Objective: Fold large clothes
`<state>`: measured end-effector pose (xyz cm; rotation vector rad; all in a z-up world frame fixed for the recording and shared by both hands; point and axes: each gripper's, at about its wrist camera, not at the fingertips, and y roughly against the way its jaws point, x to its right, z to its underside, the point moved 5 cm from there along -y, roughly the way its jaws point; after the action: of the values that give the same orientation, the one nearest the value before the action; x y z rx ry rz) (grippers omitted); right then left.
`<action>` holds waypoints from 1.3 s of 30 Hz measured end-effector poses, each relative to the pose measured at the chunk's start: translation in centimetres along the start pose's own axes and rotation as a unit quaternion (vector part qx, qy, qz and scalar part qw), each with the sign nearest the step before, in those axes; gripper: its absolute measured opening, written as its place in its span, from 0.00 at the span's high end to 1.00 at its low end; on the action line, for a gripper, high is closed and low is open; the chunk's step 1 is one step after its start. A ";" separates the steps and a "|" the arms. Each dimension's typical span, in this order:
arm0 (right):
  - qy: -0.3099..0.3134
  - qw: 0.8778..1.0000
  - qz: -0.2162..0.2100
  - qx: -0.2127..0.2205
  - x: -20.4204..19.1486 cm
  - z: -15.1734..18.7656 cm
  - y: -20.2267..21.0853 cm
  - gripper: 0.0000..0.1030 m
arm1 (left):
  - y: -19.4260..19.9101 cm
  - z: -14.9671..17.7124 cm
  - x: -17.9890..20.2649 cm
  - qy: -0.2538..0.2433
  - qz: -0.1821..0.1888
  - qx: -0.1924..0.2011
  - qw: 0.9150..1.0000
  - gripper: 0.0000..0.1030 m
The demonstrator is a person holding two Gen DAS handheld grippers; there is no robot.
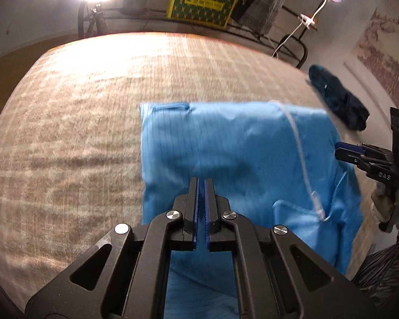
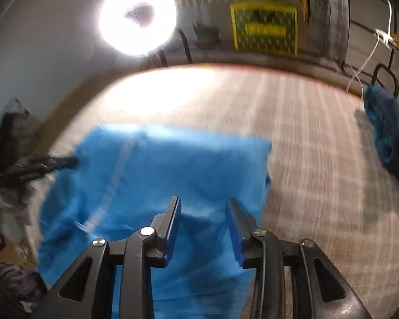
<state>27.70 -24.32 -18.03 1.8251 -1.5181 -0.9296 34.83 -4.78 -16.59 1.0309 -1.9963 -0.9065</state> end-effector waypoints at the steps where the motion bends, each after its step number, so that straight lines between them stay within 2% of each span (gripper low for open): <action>1: -0.007 1.000 -0.003 -0.011 0.5 0.5 -0.3 0.69 | -0.2 0.5 -0.2 -0.002 -0.002 -0.004 1.000 1.00; 3: -0.018 0.999 -0.013 -0.033 1.2 2.2 -0.6 0.69 | -0.5 1.5 -0.7 -0.006 -0.007 -0.013 1.000 1.00; 6: 0.002 0.999 -0.012 -0.044 1.3 3.8 0.2 0.69 | -0.1 2.6 -1.4 -0.002 -0.007 -0.017 1.000 1.00; 9: 0.000 0.998 -0.035 -0.055 1.6 4.9 2.0 0.68 | 1.3 3.1 -2.9 0.026 0.008 -0.010 1.000 1.00; 10: -0.009 0.997 -0.048 -0.052 2.1 4.9 2.9 0.66 | 2.0 3.1 -3.6 0.050 0.027 -0.003 0.998 0.99; 11: -0.023 0.996 -0.072 -0.041 2.5 5.1 3.8 0.59 | 2.5 3.1 -4.2 0.069 0.041 0.002 0.997 0.97; 12: -0.047 0.994 -0.101 -0.020 3.3 5.0 5.0 0.52 | 2.8 3.0 -4.8 0.091 0.055 0.006 0.994 0.91; 13: -0.061 0.992 -0.110 -0.007 3.9 4.9 5.5 0.36 | 3.1 2.9 -5.5 0.117 0.074 0.013 0.990 0.71; 14: -0.080 0.990 -0.114 0.016 4.8 4.7 6.2 0.32 | 3.4 2.6 -6.1 0.143 0.093 0.024 0.985 0.59; 16: -0.112 0.987 -0.096 0.062 6.6 3.9 7.2 0.38 | 4.0 1.7 -7.0 0.177 0.106 0.049 0.977 0.59; 17: -0.118 0.986 -0.093 0.068 7.2 3.2 7.2 0.57 | 4.1 1.0 -6.9 0.178 0.111 0.053 0.976 0.59; 18: -0.116 0.987 -0.092 0.064 7.2 2.3 7.0 0.67 | 4.0 0.2 -6.4 0.170 0.113 0.054 0.978 0.59; 19: -0.108 0.988 -0.090 0.061 6.8 1.3 6.7 0.69 | 4.0 -0.8 -5.6 0.154 0.105 0.059 0.981 0.59; 23: -0.042 0.994 -0.068 0.078 3.2 -2.4 6.0 0.69 | 2.6 -4.1 -1.6 0.073 0.064 0.056 0.994 0.63; 26: 0.040 0.998 -0.021 0.053 -0.7 -4.1 3.6 0.69 | 0.4 -5.1 0.4 0.035 0.039 0.046 0.998 0.63; 28: 0.070 0.997 -0.001 0.030 -2.0 -4.5 1.3 0.69 | -1.4 -5.0 1.5 0.009 0.022 0.033 0.999 0.63; 31: 0.106 0.993 0.041 -0.012 -1.9 -3.8 -1.8 0.70 | -4.5 -4.1 2.2 -0.049 -0.037 0.001 0.998 0.70; 34: 0.096 0.994 0.050 -0.030 -0.8 -2.9 -3.4 0.70 | -5.8 -3.1 1.1 -0.045 -0.042 -0.006 0.998 0.70; 39: 0.071 0.996 0.045 -0.039 0.5 -2.1 -3.0 0.63 | -5.4 -2.8 -0.5 -0.038 -0.043 -0.012 0.998 0.70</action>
<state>31.22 -24.29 -19.24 1.7141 -1.4448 -0.7889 39.32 -7.44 -19.77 1.0921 -2.0109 -1.0262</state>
